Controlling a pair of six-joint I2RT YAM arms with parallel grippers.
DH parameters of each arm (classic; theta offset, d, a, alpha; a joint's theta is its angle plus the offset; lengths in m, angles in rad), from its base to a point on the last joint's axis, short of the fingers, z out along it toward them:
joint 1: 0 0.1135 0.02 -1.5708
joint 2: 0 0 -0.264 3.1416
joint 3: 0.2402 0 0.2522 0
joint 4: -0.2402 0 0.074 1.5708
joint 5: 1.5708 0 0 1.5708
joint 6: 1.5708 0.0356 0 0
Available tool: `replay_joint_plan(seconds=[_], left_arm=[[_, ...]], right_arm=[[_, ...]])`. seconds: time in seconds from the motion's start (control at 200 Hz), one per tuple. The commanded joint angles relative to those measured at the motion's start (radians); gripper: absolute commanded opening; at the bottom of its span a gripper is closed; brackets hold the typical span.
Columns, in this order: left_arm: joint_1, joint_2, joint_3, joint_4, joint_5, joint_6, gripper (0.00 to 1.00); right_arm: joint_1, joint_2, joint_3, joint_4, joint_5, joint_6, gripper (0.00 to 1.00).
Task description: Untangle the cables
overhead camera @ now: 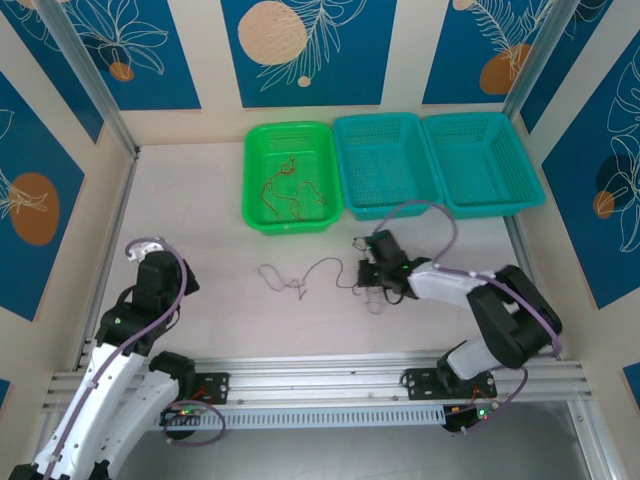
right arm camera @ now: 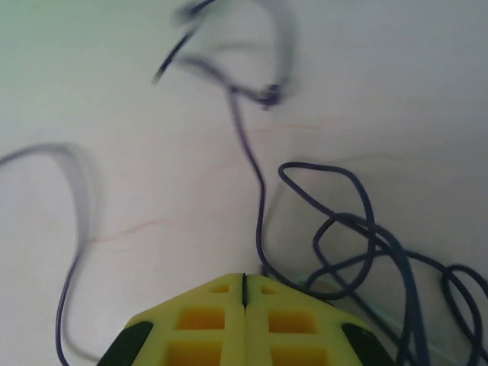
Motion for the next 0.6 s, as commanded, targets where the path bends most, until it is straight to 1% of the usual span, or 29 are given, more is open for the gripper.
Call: replay_joint_plan(seconds=[0.0,0.07,0.105,0.15,0.2,0.245,0.28,0.335,0.435,0.52,0.595], left_arm=[[0.019,-0.016,0.030,-0.032,-0.061,-0.025,0.00],[0.022,-0.017,0.038,-0.035,-0.066,-0.024,0.00],[0.022,-0.014,0.038,-0.018,-0.043,-0.011,0.00],[0.022,-0.014,0.031,0.029,0.031,0.035,0.00],[0.023,-0.010,0.016,0.093,0.128,0.079,0.00],[0.022,-0.002,0.004,0.137,0.196,0.095,0.00],[0.022,0.005,-0.004,0.164,0.232,0.101,0.00],[0.022,0.019,-0.007,0.186,0.264,0.096,0.00],[0.022,0.041,-0.007,0.194,0.285,0.099,0.00],[0.021,0.050,-0.005,0.188,0.303,0.108,0.00],[0.021,0.050,-0.002,0.170,0.312,0.113,0.00]], right_arm=[[-0.027,-0.090,-0.031,-0.018,-0.031,0.102,0.00],[-0.035,-0.123,-0.025,-0.044,-0.014,0.088,0.00],[-0.032,-0.132,-0.018,-0.035,-0.051,0.051,0.00],[-0.005,-0.136,0.001,-0.014,-0.117,-0.013,0.00],[0.055,-0.131,0.036,-0.007,-0.171,-0.073,0.10],[0.124,-0.119,0.079,-0.013,-0.207,-0.118,0.23],[0.185,-0.104,0.117,-0.019,-0.221,-0.158,0.34],[0.280,-0.065,0.181,-0.026,-0.206,-0.201,0.44],[0.404,0.052,0.310,-0.022,-0.203,-0.250,0.49],[0.468,0.189,0.425,-0.022,-0.211,-0.317,0.52],[0.497,0.314,0.521,-0.032,-0.220,-0.392,0.55]])
